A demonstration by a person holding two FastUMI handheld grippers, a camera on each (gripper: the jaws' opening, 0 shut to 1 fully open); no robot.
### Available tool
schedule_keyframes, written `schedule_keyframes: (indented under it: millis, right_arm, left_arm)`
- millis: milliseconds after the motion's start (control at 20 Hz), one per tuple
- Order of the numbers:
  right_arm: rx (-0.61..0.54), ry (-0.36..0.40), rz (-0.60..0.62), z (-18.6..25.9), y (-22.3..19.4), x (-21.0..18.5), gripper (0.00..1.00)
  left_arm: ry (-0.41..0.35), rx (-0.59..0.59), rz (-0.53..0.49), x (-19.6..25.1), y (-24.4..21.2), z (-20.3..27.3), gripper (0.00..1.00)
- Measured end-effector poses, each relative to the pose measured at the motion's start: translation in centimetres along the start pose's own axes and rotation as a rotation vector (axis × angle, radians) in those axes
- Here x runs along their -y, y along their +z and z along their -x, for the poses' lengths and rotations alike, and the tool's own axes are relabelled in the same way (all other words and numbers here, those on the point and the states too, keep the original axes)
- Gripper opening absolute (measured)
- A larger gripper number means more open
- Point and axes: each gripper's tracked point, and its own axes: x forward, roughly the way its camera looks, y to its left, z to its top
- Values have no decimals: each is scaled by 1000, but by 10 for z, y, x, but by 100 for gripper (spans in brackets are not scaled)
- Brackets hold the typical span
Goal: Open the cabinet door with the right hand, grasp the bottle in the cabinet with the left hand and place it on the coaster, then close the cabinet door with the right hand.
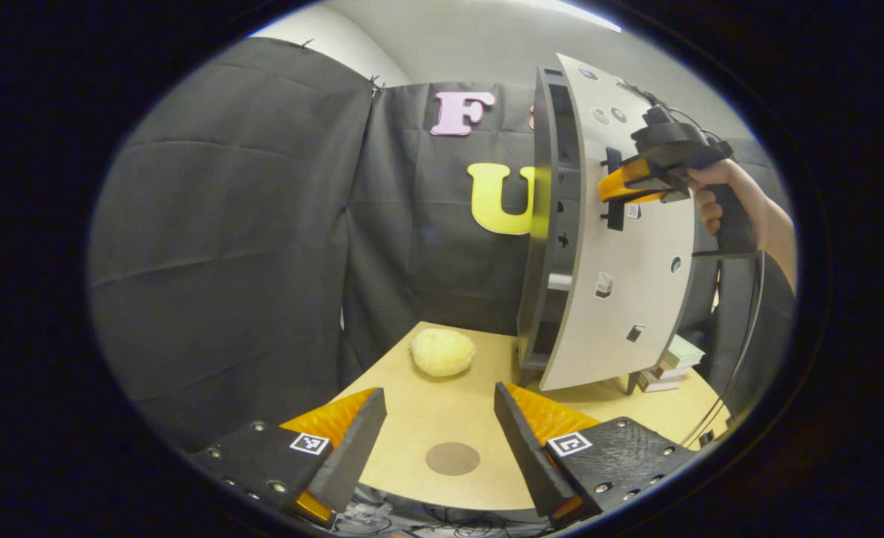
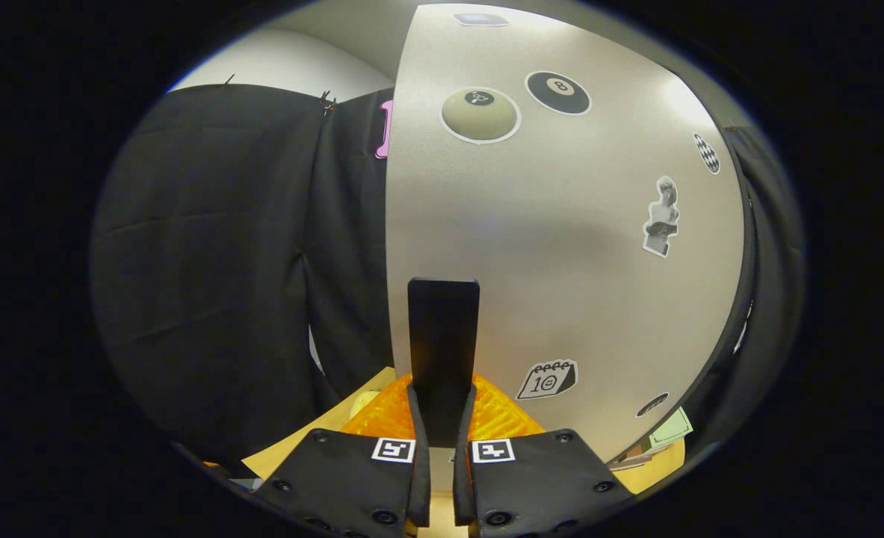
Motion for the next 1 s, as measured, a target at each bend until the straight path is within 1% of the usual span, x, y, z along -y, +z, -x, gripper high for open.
schedule_keyframes:
  millis: [200,300,350,400,550,700,800,1000]
  right_arm:
    - [14,15,2,13,-4,4,14]
    - [19,24,-1,18,-6,8,14]
    - [17,29,0,19,-7,10,12]
    - [16,33,1,19,-8,12,14]
    - [23,41,5,27,-10,17,14]
    - [32,59,-14,30,-13,21,14]
    - [39,63,-5,32,-13,24,14]
    - [28,56,-19,37,-16,28,13]
  left_arm:
    - [1,10,-29,-2,-3,-2,90]
    - [6,14,-30,-2,-1,-3,90]
    - [9,15,-27,-2,0,-3,90]
    - [8,17,-24,-2,-1,-4,90]
    - [4,16,-30,-3,-1,-6,90]
    - [-8,15,-34,-2,0,-6,90]
    - [-20,16,-38,-1,-1,-5,90]
    - [-54,27,-60,2,1,-3,90]
